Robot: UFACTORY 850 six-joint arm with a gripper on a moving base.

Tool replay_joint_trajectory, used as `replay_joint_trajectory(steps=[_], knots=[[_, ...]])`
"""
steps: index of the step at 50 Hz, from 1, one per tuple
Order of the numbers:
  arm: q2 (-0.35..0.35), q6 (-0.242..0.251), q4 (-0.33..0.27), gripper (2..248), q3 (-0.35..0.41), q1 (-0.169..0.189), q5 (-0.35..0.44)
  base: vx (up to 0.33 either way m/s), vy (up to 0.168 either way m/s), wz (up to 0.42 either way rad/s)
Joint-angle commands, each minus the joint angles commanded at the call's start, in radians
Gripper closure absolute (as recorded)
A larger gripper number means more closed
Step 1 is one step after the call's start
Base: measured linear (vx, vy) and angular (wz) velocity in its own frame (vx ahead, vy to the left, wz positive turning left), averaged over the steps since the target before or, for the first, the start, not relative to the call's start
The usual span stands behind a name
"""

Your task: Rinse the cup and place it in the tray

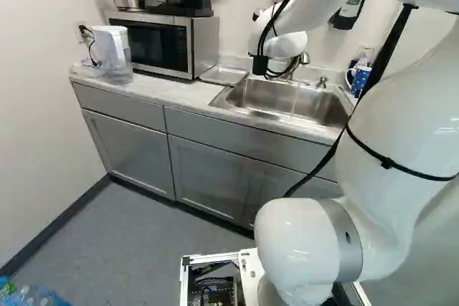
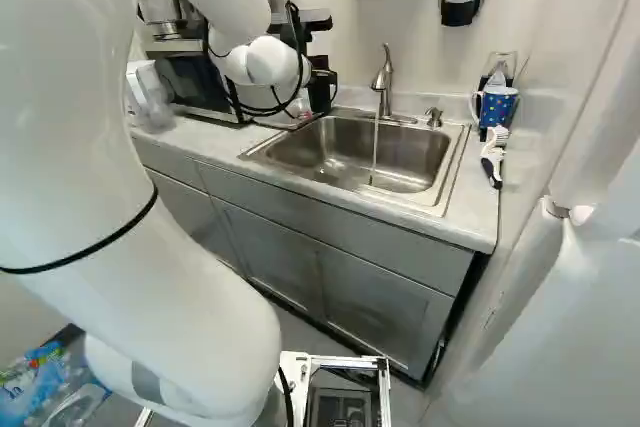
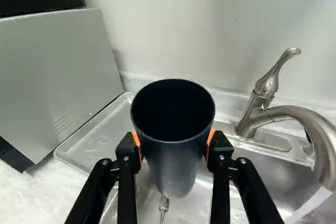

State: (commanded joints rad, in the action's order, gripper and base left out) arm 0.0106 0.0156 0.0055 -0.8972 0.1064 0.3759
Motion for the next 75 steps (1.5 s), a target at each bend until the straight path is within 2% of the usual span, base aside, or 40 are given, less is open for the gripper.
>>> replay_joint_trajectory(steps=[12,33,75], knots=[[-0.042,0.0,0.0,124,-0.043,-0.016,0.0,0.0,0.0,0.0],[-0.117,0.0,0.0,124,-0.12,-0.066,0.005,0.0,0.0,0.0],[-0.275,0.0,0.01,124,-0.257,-0.167,0.127,0.0,0.0,0.0]])
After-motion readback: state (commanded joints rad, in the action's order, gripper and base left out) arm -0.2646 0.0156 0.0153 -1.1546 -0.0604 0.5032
